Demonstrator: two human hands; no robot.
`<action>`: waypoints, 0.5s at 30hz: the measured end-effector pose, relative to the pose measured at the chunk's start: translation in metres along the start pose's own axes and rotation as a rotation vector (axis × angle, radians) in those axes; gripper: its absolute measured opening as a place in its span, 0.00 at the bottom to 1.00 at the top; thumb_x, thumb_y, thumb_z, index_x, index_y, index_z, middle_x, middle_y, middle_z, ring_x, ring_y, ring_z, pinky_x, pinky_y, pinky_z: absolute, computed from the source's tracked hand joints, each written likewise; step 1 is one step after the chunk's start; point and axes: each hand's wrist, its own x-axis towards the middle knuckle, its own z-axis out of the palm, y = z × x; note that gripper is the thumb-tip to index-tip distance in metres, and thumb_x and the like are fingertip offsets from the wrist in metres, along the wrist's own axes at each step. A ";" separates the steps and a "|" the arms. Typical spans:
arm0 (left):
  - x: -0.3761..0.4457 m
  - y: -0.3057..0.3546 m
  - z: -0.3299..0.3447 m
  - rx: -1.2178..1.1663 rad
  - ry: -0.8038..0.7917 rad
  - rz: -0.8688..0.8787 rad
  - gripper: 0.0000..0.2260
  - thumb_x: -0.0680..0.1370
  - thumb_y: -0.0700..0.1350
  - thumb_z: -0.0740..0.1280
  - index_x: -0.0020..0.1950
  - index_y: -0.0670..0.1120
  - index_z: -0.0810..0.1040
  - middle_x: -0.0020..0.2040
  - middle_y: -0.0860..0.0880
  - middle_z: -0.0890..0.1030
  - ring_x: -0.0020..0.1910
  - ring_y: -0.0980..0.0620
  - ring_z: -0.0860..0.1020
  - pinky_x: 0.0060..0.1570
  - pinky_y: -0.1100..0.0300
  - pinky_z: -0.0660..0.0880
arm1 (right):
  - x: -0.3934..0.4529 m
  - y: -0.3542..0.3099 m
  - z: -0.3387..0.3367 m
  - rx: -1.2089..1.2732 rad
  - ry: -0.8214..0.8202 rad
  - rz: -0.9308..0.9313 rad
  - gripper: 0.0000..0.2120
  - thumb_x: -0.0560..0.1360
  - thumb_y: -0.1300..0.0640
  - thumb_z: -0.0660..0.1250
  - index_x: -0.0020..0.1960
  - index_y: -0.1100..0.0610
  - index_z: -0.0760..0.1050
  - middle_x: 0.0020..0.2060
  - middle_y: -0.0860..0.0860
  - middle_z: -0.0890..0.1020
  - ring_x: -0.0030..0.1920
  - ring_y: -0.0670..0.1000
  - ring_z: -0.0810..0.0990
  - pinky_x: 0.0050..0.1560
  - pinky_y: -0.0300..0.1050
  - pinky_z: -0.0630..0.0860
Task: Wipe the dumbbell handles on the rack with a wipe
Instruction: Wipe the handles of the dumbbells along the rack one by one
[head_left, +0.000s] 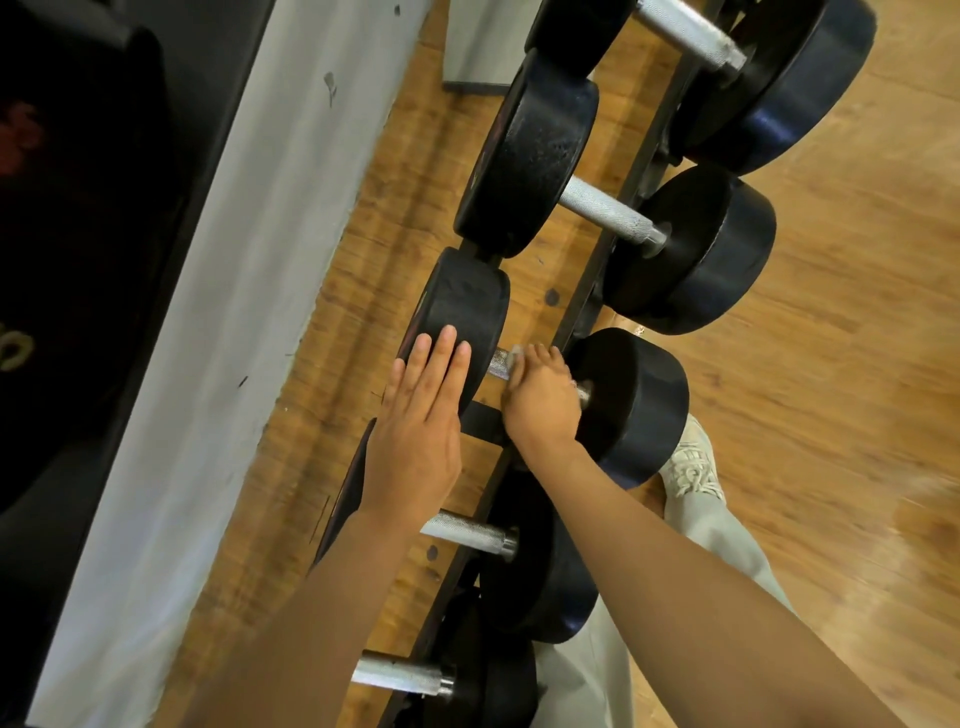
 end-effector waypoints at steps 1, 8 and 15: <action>0.000 -0.001 0.000 0.007 -0.003 0.005 0.28 0.81 0.36 0.59 0.80 0.43 0.56 0.80 0.46 0.54 0.80 0.49 0.48 0.79 0.51 0.48 | 0.000 -0.008 0.002 0.063 0.003 -0.067 0.17 0.84 0.56 0.52 0.66 0.60 0.73 0.65 0.56 0.75 0.71 0.56 0.66 0.70 0.47 0.61; 0.000 0.002 -0.004 -0.026 -0.038 -0.022 0.27 0.81 0.36 0.57 0.80 0.43 0.55 0.80 0.45 0.55 0.80 0.48 0.48 0.79 0.51 0.47 | -0.007 0.012 -0.014 0.050 -0.072 -0.117 0.20 0.85 0.53 0.53 0.74 0.58 0.67 0.72 0.54 0.70 0.73 0.53 0.66 0.71 0.46 0.62; 0.001 0.006 -0.004 -0.054 -0.046 -0.047 0.24 0.82 0.39 0.54 0.79 0.42 0.58 0.80 0.45 0.56 0.80 0.48 0.49 0.79 0.50 0.47 | -0.010 0.019 -0.011 -0.215 -0.128 0.179 0.27 0.83 0.63 0.54 0.78 0.64 0.47 0.78 0.59 0.52 0.78 0.56 0.52 0.77 0.47 0.50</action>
